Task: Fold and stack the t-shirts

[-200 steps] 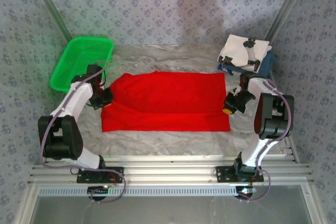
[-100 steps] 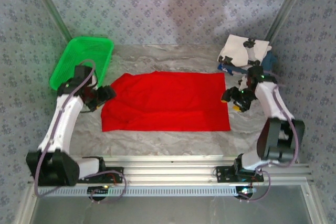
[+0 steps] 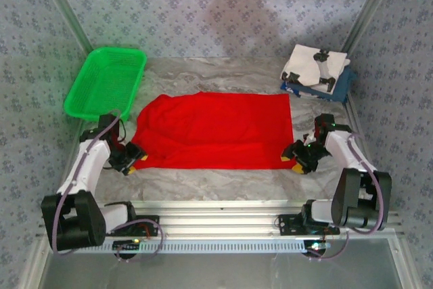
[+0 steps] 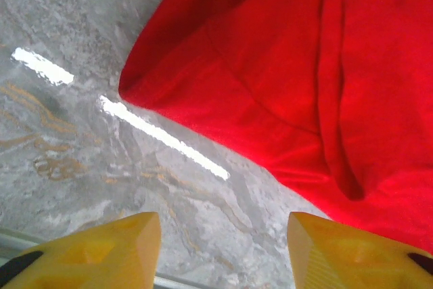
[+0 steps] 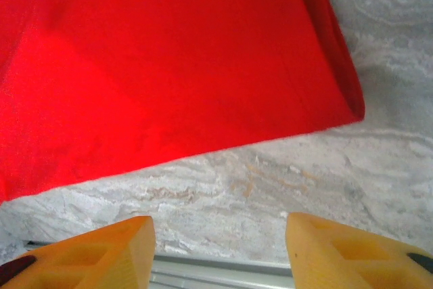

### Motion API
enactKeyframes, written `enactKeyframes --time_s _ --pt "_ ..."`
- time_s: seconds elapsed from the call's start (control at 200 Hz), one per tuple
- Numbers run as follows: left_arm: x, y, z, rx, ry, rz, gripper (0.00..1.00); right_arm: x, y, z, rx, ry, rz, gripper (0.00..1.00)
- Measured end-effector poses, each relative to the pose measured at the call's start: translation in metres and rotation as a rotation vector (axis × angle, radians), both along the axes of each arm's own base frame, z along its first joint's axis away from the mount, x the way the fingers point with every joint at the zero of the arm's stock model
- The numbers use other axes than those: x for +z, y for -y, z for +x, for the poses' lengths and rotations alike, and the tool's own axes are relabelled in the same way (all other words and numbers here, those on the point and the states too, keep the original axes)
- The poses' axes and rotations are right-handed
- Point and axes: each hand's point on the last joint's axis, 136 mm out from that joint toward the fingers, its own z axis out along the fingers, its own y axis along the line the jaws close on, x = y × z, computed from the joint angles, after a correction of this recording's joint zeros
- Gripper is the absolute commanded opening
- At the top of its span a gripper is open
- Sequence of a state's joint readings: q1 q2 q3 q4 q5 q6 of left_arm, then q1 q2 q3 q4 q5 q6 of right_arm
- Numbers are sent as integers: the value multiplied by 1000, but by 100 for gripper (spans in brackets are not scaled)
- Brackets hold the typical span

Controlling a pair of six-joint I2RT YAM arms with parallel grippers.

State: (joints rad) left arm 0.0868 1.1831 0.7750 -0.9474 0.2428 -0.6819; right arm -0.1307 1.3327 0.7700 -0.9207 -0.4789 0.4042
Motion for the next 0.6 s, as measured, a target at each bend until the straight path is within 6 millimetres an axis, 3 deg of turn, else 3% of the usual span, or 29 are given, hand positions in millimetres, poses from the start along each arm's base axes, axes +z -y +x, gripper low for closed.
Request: enactKeyframes --time_s 0.295,0.39,0.515,0.6 --pt "-28 -11 7 28 -13 54 42 -22 3 13 -21 -15 -4 44" --pt "-37 -15 9 40 -15 80 35 -27 6 14 -23 -24 -20 39" --pt "-45 -22 11 49 -21 112 17 -36 11 13 -28 -54 -56 32" --pt "-47 -26 13 57 -20 135 13 -42 17 12 -33 -70 -92 28"
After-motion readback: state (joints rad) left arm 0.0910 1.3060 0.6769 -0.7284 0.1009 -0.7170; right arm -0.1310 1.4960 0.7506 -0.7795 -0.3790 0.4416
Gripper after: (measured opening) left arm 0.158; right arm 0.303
